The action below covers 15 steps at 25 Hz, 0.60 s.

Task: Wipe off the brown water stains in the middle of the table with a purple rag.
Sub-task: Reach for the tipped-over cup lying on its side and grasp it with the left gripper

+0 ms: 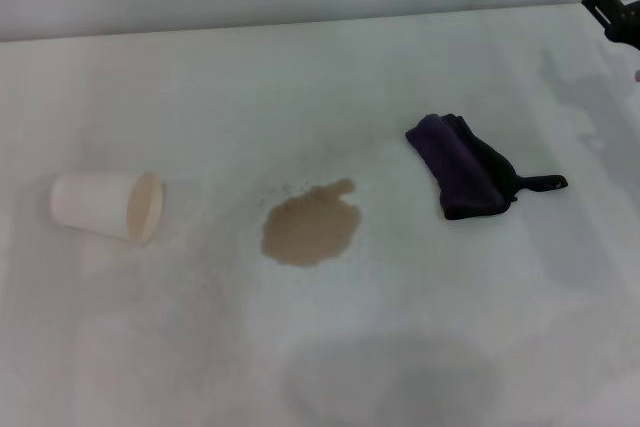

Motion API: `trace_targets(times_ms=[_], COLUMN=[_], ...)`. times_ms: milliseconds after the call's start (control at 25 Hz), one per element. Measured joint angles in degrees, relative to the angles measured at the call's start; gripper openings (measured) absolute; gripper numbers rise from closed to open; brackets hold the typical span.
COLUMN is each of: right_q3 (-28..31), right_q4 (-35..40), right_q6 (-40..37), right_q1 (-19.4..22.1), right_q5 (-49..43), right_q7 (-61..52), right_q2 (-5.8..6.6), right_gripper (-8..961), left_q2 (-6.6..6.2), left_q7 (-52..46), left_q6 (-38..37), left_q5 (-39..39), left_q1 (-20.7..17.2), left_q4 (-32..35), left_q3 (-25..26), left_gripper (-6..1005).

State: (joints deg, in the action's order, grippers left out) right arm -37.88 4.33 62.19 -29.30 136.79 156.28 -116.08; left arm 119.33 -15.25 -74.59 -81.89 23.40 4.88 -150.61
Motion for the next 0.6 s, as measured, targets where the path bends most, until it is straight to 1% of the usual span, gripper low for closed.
trace_targets(times_ms=[80,400,520,600], right_q3=[-0.1,-0.6,-0.6,-0.6], right_q4=[-0.3,-0.4,-0.3,-0.2], right_q6=[0.2,0.9,1.0,1.1], right_q1=[0.0,-0.4,-0.5,-0.6], right_q5=[-0.1,-0.2,-0.3,-0.3], right_q7=[0.0,0.0,-0.1,-0.3], right_q2=[-0.01,-0.03,0.01,0.03], right_gripper=[874,874,874,874], left_q2=[-0.02,0.03,-0.08,-0.33], left_q7=[1.6,1.7,0.5,-1.9], left_q6=[0.3,0.7,1.2,1.4], left_q5=[0.7,1.0,0.9,1.1], left_q1=[0.1,0.1,0.5,1.0], left_q4=[0.7,1.5,1.5,1.4], left_q3=[0.0,0.0,0.2,0.1], left_gripper=[887,886,886,886])
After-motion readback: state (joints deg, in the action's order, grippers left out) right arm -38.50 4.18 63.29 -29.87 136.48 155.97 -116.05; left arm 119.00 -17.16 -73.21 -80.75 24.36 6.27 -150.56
